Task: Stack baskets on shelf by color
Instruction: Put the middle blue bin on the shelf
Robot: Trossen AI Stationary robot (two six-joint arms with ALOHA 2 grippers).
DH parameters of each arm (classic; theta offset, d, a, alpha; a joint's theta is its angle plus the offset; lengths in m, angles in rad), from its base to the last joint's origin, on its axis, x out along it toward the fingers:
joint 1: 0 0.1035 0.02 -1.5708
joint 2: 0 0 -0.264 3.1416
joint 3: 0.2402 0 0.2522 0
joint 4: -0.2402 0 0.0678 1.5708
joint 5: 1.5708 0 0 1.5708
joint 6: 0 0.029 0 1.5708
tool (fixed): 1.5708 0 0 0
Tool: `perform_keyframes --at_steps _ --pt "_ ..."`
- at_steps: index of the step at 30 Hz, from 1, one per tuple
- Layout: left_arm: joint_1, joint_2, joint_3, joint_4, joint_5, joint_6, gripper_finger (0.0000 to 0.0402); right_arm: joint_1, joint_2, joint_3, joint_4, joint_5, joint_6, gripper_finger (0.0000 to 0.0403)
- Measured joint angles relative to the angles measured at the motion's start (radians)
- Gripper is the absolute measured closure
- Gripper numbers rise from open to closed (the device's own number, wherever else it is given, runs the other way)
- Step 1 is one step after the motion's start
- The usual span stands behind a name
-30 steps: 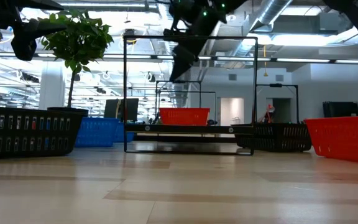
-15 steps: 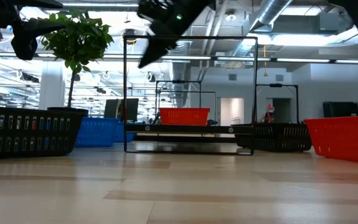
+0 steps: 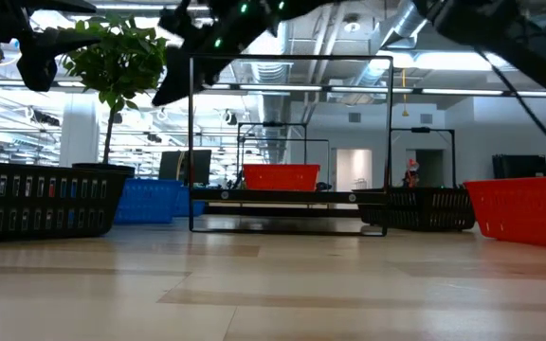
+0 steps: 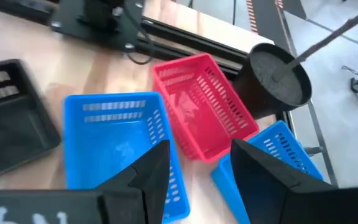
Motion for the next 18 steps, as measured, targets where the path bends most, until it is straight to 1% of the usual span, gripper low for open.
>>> perform_keyframes --at_steps 2,5,7,12,18 --pt "0.0 0.0 0.0 0.0 0.0 0.0 0.0234 -0.007 0.012 -0.024 0.051 -0.002 0.012 0.0211" --pt "0.0 0.0 0.0 -0.001 0.0 0.0 0.0234 -0.02 0.026 -0.023 0.061 -0.001 0.054 0.0212" --pt "0.0 0.0 0.0 -0.007 -0.001 0.0 0.0234 -0.026 0.027 -0.023 0.04 -0.006 0.081 0.0213" --pt "0.0 0.0 0.0 -0.025 0.0 -0.02 0.0234 -0.04 0.028 -0.023 0.008 -0.065 0.093 0.0216" --pt "0.0 0.0 0.0 -0.047 0.0 -0.046 0.0234 -0.036 0.043 -0.021 -0.028 -0.072 0.105 0.0216"
